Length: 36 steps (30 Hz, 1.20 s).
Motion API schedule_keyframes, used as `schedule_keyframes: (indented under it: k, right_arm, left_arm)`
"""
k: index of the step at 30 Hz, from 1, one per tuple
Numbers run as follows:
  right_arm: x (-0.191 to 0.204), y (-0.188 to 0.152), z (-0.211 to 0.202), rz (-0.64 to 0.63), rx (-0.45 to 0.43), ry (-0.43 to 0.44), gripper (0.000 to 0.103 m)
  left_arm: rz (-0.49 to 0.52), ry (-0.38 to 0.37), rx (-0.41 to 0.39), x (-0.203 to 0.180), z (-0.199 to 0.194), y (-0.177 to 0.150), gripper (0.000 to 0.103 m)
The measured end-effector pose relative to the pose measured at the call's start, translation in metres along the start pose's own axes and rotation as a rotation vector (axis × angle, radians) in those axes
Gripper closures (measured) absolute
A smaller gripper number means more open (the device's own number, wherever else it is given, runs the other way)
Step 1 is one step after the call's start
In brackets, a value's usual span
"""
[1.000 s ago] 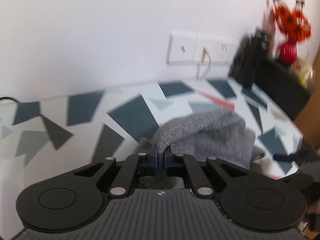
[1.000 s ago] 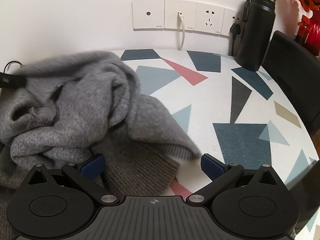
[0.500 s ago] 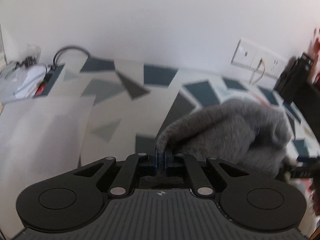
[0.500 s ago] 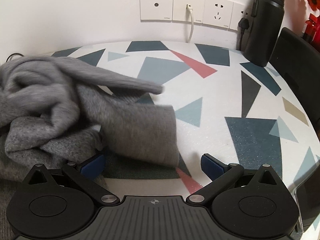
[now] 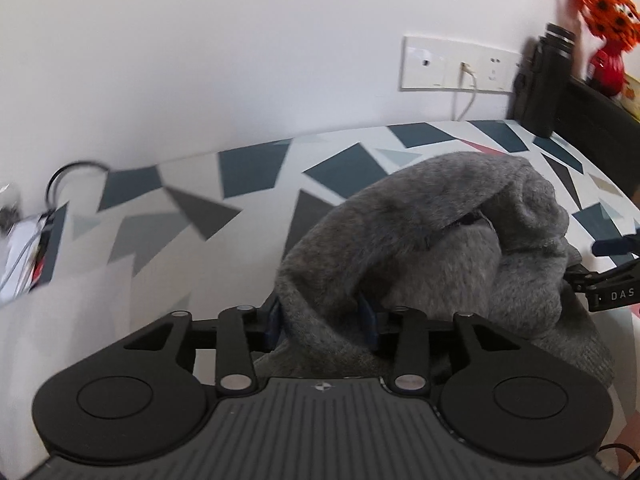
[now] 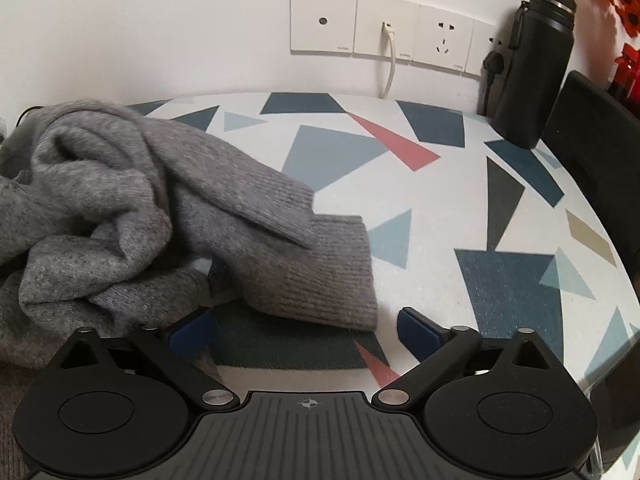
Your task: Fold clothes
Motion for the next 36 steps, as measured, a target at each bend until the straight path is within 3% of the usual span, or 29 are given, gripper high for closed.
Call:
schedule_keyframes:
  k: [1,9,12,13,14,15,19,20,23,26,30,36]
  right_arm:
    - [0.001,0.002,0.000,-0.001,-0.002,0.009,0.027]
    - [0.011,0.026,0.014,-0.003,-0.031,0.038,0.039]
    - [0.019,0.027,0.023,-0.020,-0.022,0.052,0.044]
    - [0.022,0.027,0.026,-0.027,-0.018,0.055,0.048]
    - [0.024,0.026,0.029,-0.032,-0.014,0.058,0.052]
    - [0.024,0.026,0.030,-0.033,-0.011,0.058,0.061]
    - [0.016,0.025,0.030,-0.018,-0.019,0.041,0.087]
    - [0.012,0.026,0.029,-0.004,-0.022,0.033,0.089]
    - [-0.007,0.026,0.026,0.058,-0.031,-0.014,0.091]
    - [-0.029,0.023,0.022,0.126,-0.032,-0.067,0.092]
    - [-0.050,0.016,0.016,0.180,-0.031,-0.116,0.093]
    - [-0.060,0.009,0.011,0.205,-0.017,-0.163,0.092]
  left_arm:
    - [0.010,-0.002,-0.002,-0.001,0.003,0.003,0.061]
    - [0.017,-0.036,-0.008,-0.008,0.024,0.031,0.046]
    - [0.053,-0.045,-0.020,-0.016,0.028,0.037,0.046]
    - [0.064,-0.046,-0.030,-0.017,0.029,0.039,0.052]
    - [0.073,-0.046,-0.040,-0.018,0.028,0.040,0.082]
    - [0.076,-0.040,-0.042,-0.017,0.028,0.041,0.092]
    - [-0.007,-0.003,-0.100,0.006,0.015,0.041,0.095]
    - [-0.033,0.014,-0.108,0.014,0.011,0.040,0.095]
    - [-0.145,0.059,-0.121,0.045,-0.002,0.029,0.095]
    - [-0.243,0.153,-0.114,0.075,-0.015,0.007,0.095]
    - [-0.378,0.223,-0.057,0.108,-0.024,-0.033,0.095]
    - [-0.436,0.263,0.025,0.121,-0.030,-0.080,0.095]
Point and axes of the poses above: each gripper's, at about its wrist camera, not at the fingertips, and z roughly the way its jaws point, x to its left, y to its top, the point moved 6 cm from there along z, roughly the way its jaws point, and after that the axes turned 7 degrees about z, right-handed, at the moved point
